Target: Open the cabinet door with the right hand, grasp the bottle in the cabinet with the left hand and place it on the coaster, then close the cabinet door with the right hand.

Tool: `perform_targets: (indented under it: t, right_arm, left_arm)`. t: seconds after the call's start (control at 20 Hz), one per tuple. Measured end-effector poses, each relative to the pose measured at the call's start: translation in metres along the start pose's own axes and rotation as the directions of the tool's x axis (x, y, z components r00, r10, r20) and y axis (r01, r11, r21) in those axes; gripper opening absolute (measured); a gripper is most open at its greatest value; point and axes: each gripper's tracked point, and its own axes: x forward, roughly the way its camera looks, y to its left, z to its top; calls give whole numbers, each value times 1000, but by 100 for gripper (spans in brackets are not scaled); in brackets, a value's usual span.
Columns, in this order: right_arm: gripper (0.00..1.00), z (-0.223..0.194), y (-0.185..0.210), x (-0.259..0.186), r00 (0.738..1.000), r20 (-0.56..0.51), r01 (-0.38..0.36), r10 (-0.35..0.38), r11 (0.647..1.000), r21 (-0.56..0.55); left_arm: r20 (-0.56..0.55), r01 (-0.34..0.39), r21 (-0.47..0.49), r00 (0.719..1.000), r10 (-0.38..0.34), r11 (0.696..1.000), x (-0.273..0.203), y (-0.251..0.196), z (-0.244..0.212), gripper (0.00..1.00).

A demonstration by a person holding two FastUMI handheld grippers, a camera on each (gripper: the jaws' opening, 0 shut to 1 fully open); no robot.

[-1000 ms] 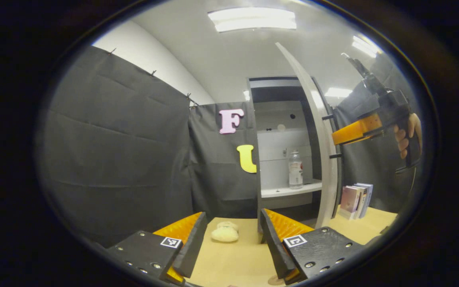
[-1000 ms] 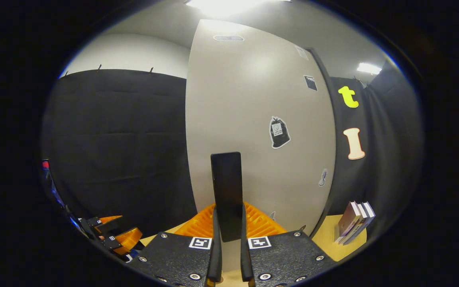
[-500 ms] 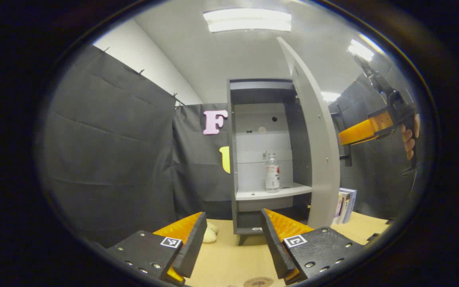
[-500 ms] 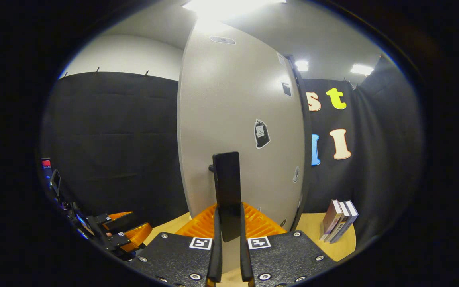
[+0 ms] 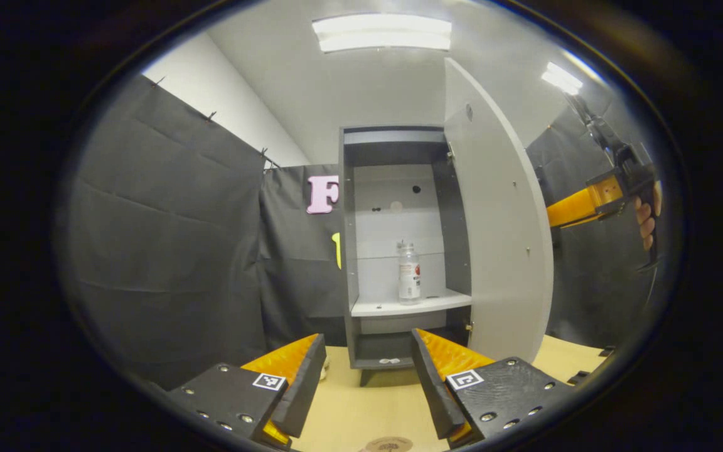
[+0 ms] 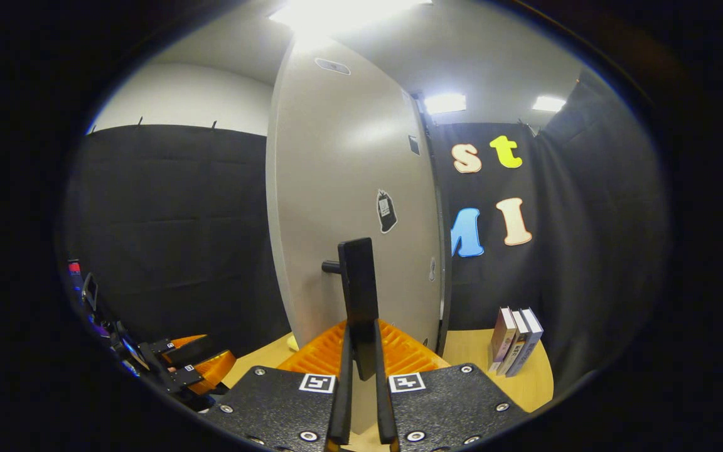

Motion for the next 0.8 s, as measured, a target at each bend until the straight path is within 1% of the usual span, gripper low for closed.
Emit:
perform_targets:
  t: [0.05, 0.2, 0.35, 0.6, 0.65, 0.75, 0.8]
  right_arm:
    - [15, 1, -4, -1, 1000, 5, 8, -8, 1000, 3]
    - [15, 2, -17, -6, 999, 14, 36, -36, 999, -19]
    - [14, 3, -34, -9, 997, 27, 73, -73, 997, -19]
    - [14, 7, -70, -14, 985, 41, 168, -167, 985, -30]
    - [14, 7, -73, -15, 985, 43, 170, -169, 985, -27]
    - [13, 3, -68, -17, 988, 45, 147, -147, 989, 5]
    - [13, 3, -66, -19, 989, 51, 140, -140, 990, 15]
  left_arm:
    - [0, 3, 4, 1000, -3, 1000, -3, -4, 1, 77]
    - [4, 7, 16, 1000, -7, 1000, -9, -12, 3, 77]
    - [2, 0, 20, 1000, 0, 1000, -16, -17, 4, 77]
    - [4, -6, 17, 1000, 6, 1000, -17, -24, 10, 77]
    - [7, -5, 14, 1000, 5, 1000, -19, -25, 13, 77]
    - [9, 2, 16, 1000, -2, 1000, -17, -29, 18, 77]
    - [9, 9, 20, 1000, -9, 1000, -16, -32, 19, 83]
